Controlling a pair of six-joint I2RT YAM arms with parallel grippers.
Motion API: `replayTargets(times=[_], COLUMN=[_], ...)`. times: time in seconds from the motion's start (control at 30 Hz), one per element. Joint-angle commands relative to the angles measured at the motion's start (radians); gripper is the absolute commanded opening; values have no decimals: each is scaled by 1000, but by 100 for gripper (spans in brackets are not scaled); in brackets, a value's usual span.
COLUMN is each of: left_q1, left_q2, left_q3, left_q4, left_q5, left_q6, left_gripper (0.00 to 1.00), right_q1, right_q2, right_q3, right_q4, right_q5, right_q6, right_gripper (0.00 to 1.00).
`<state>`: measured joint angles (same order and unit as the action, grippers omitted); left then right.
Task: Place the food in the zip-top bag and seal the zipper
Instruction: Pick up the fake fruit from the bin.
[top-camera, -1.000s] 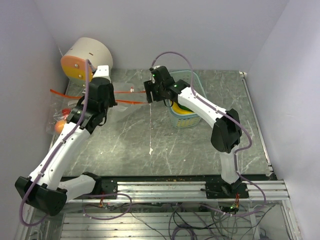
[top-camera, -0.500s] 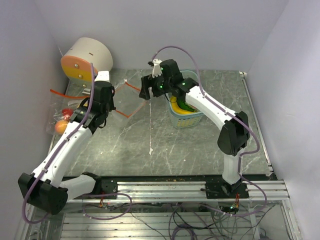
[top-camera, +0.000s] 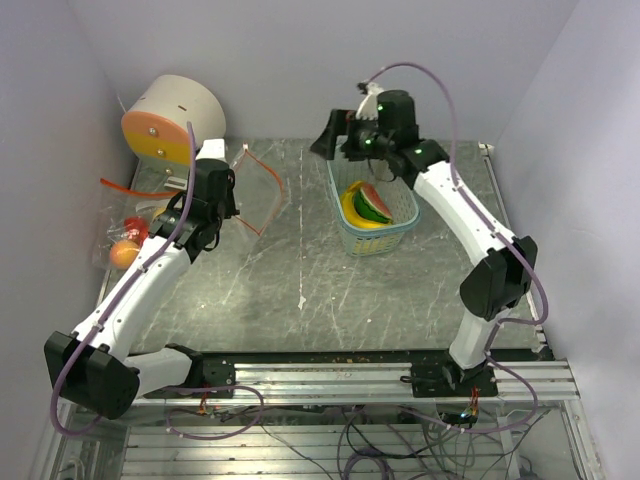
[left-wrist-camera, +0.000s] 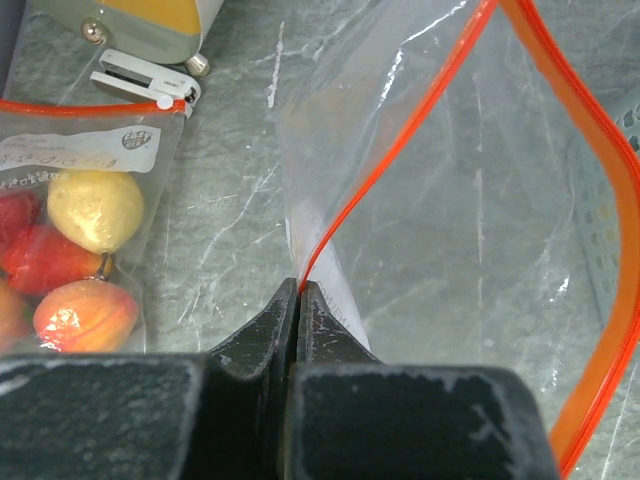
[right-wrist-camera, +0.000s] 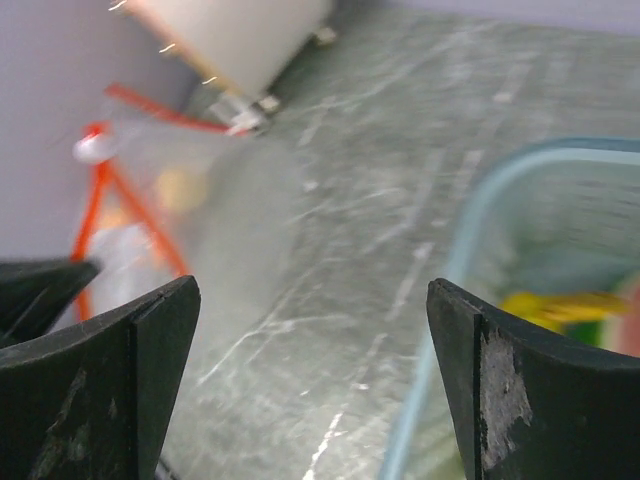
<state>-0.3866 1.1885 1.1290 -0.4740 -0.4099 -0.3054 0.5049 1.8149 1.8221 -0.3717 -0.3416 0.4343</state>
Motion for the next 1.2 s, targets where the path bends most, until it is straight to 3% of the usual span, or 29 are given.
replayTargets(times=[0.0,0.17,0.67,0.8,1.07,1.17], left_q1=[8,8,8,8,8,8], left_q2=[8,8,19,22,26,22], left_q3=[18,15,24,30,31,28], left_q4=[51,67,77,78,78,77], left_q5=[36,50,71,72,81,79], left_q6=[2,-1,5,12,15,18], left_gripper=[7,7,7,7,7,7], right_q1=[-69,-88,-93,-92,-94,-94], right_q2=[19,88,366,380,350,291], right_q3=[62,53,57,25,-36,-59], right_q4=[-233,-307,-223,-153,-69,-56], right_q5=[258,371,447,450,471,470], right_q6=[-9,-18,-48,-65,-126,-140], right_gripper=[97,96,87,67,2,0])
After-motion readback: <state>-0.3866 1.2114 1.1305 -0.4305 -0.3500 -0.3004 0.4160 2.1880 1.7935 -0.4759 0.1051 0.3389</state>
